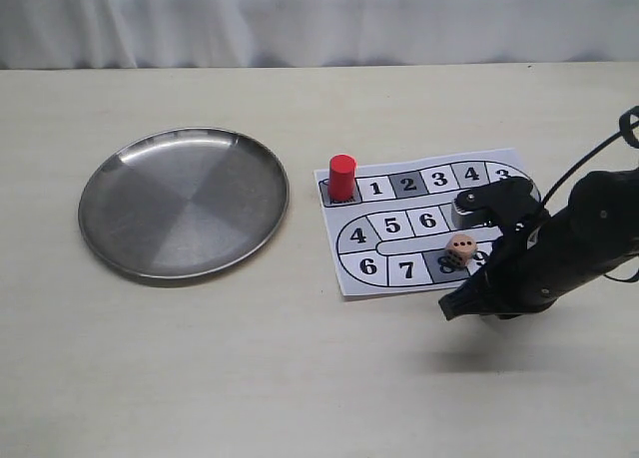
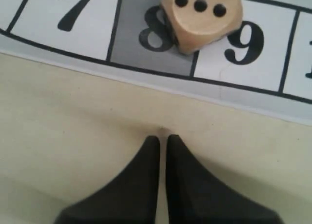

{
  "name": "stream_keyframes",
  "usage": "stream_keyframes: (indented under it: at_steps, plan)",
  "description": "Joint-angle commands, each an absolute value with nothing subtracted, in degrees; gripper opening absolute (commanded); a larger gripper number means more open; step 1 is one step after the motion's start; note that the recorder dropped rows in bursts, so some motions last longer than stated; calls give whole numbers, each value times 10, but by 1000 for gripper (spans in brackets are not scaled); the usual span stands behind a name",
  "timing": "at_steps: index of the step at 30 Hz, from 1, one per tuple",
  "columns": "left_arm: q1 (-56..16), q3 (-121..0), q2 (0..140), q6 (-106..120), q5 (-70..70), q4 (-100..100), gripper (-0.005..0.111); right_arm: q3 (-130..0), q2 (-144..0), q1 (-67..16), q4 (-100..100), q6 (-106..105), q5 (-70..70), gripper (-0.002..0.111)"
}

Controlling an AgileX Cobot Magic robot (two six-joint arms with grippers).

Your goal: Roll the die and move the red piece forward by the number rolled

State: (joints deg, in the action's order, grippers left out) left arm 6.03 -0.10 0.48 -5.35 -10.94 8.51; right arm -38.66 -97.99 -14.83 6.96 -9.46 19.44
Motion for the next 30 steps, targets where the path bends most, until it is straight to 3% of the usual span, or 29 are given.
stream_keyframes:
  at_steps: [1, 23, 30]
  plan:
    - [59, 0, 2, -55, -100, 82, 0, -386, -981, -145, 70, -92, 178, 5]
    - [59, 0, 2, -55, -100, 82, 0, -386, -1018, -145, 70, -76, 122, 5]
    - [59, 0, 2, -55, -100, 82, 0, -422, -979, -145, 70, -76, 232, 5]
